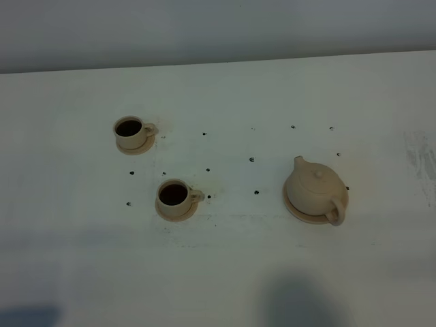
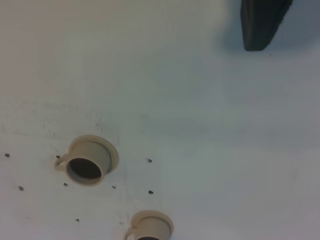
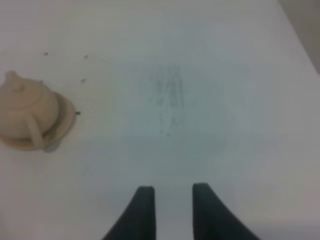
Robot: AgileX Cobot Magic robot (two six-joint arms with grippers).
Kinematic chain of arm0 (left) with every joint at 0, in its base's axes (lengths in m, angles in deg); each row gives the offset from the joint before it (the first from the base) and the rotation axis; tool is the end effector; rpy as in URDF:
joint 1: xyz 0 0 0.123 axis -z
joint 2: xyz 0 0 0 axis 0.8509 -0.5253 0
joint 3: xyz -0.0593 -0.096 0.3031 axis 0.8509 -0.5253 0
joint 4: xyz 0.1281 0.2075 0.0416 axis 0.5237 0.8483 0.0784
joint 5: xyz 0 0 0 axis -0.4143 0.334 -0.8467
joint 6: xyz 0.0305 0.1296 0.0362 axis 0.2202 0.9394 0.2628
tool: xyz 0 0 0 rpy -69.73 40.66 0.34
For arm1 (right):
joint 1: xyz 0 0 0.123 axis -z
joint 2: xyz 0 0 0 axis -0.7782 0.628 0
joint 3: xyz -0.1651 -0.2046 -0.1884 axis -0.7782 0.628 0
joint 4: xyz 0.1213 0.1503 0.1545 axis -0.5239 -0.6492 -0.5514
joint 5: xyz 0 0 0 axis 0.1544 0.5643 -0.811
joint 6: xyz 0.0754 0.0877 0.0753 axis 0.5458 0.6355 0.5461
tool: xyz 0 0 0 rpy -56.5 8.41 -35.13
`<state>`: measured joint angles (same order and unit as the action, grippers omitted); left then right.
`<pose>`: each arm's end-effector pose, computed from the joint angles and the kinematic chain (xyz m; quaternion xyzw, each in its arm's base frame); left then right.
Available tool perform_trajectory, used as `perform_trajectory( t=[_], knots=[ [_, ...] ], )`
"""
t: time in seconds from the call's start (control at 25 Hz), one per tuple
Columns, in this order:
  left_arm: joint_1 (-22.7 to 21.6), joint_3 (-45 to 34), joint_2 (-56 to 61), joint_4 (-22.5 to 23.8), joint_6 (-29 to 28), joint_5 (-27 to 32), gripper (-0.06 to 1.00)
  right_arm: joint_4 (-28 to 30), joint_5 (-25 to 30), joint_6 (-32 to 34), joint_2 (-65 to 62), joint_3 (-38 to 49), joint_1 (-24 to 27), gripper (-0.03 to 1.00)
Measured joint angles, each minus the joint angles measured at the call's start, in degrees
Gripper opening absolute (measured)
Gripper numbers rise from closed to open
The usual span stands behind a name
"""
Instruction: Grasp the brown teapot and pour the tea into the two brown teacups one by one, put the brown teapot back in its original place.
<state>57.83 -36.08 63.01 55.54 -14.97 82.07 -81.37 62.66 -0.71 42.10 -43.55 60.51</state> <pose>-0.0027 -0.0055 0.2396 -0.0118 0.8636 -0.0255 0.5034 -0.0102 0.0125 0.2517 0.0285 0.8615 -0.0216 0.5065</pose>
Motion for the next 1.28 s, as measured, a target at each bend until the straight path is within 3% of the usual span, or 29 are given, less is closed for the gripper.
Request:
perform_trajectory(
  t=[1.28],
  knots=[
    [0.0,0.0,0.0,0.0,0.0,0.0,0.55,1.1,0.0,-0.4,0.0,0.0,0.0,0.20]
  ],
)
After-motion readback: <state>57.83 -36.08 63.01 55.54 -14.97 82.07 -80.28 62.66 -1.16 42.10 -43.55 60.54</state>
